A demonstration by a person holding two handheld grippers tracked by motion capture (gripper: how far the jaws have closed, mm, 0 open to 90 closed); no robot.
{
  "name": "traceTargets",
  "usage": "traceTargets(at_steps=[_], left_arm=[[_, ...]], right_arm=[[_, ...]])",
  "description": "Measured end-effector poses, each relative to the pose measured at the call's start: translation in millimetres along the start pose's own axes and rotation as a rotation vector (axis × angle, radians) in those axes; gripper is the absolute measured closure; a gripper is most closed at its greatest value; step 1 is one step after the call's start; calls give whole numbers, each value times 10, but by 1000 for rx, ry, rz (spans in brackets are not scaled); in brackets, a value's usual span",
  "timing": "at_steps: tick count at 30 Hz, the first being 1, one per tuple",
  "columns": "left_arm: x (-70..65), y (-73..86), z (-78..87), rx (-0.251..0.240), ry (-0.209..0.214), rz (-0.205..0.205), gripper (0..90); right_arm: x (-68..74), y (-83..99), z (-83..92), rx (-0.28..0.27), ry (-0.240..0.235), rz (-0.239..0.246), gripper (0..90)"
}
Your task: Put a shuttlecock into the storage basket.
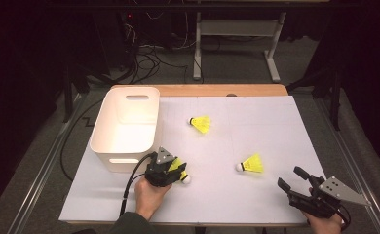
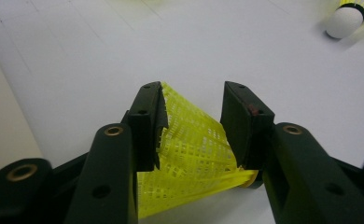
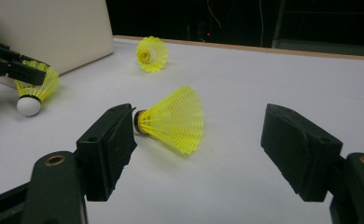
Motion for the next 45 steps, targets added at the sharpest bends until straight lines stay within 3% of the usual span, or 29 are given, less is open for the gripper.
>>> traceTargets(at_steps=[13,24,34,45], left_arm=[[-19,-19,31,-13,62,18,741],[-19,-31,38,-15,68,20,858],[-133,-127,5,-23,110,0,889],[-167,-209,-42,-29,167,27,897]], right_arm=[[0,2,-4,2,0,-3,265],[2,0,-2,0,-1,-1,265],[8,-1,-2,0,-5,0,266],[4,-3,-1,-2,-2,-2,266]])
Point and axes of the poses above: each handheld gripper's, and its own axes: z roughly backward along the jaws, y roughly out of its underside, x roughly to its left, the point moved 5 cm from there along -z, roughly forward along the jaws, and after that the axes turned 14 degrees about -x, right-handed, at the moved point
